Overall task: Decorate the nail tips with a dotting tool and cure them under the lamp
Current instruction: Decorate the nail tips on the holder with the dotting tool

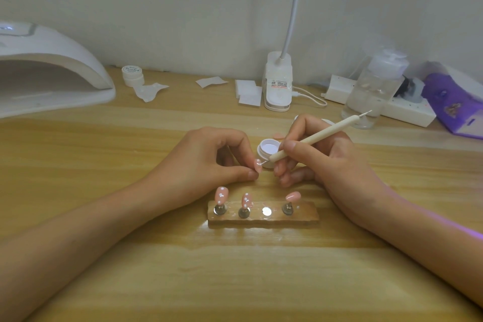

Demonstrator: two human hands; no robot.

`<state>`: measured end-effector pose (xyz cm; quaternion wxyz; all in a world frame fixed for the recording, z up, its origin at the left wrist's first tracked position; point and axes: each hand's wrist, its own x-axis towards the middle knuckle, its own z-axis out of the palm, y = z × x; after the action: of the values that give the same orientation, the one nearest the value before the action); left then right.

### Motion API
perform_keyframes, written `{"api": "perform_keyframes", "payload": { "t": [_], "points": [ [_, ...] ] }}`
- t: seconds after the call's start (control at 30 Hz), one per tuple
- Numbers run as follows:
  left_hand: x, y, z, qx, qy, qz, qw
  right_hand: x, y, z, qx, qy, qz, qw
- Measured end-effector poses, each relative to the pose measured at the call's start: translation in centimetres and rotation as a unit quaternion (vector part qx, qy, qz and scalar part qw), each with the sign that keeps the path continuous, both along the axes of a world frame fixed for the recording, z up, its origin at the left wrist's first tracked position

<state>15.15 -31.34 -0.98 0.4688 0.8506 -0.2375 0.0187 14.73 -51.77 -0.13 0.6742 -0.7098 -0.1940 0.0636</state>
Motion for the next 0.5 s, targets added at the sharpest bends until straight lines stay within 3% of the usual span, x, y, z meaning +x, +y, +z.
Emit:
{"api": "perform_keyframes", "payload": {
  "t": [0.5],
  "points": [
    [0.02,-0.04,0.03,0.0,0.0,0.002,1.0,0.04,0.0,-0.02,-0.002,0.001,-0.001,1.0]
  ]
}}
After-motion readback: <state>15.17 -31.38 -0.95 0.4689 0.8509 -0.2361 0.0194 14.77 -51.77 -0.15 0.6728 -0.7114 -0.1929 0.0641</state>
